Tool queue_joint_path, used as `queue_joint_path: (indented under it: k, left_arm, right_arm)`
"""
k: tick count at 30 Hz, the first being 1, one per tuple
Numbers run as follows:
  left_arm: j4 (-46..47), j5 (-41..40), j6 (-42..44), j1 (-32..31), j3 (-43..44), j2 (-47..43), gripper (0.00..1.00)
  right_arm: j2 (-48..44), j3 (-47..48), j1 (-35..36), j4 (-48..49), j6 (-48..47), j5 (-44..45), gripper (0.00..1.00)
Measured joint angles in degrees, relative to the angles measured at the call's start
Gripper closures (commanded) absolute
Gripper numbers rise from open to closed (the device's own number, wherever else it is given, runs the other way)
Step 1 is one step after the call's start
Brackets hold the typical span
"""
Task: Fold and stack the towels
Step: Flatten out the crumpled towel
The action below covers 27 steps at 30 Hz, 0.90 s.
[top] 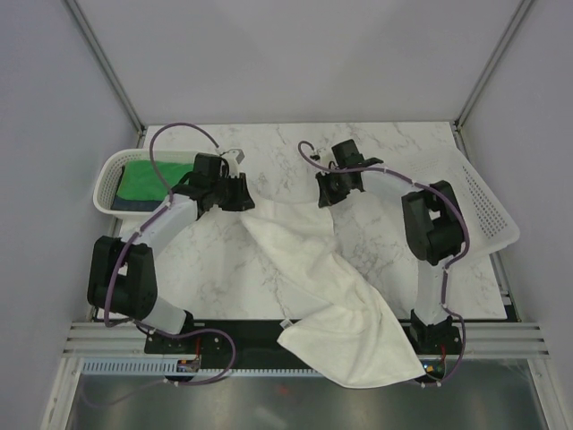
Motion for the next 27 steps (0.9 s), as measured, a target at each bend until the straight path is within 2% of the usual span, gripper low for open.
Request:
queue_joint_path:
  k: [2,7,11,16,27]
  left_arm:
    - [-0.11,-1.66,-2.67,-0.98,0.87,1.44,0.58]
    - [-2.01,-3.82,-6.73,-2.54,4.79,5.11,0.36]
    - [-4.94,-5.68,-6.95,-2.58,9.7,7.78,0.34]
    - [-7.19,-5.62,-2.54,-1.31,17.99,12.04,0.34]
    - [-8.81,-3.1,3.72,-0.13,32.22,31.08,0.29]
  right_arm:
    - [-4.5,-1.18,-1.31,-2.51,0.28,3.74,1.0]
    - [-13.92,-1.16,-3.43,-4.98,0.24,10.01,1.0]
    - [-16.35,-1.44,-3.48,-6.51,-0.09,13.81,1.0]
    - [-16.46,-2.51,-5.35,-8.83,-0.26,15.98,1.0]
    - [-16.44,-2.97,-6.8,-9.7,-1.79,16.65,1.0]
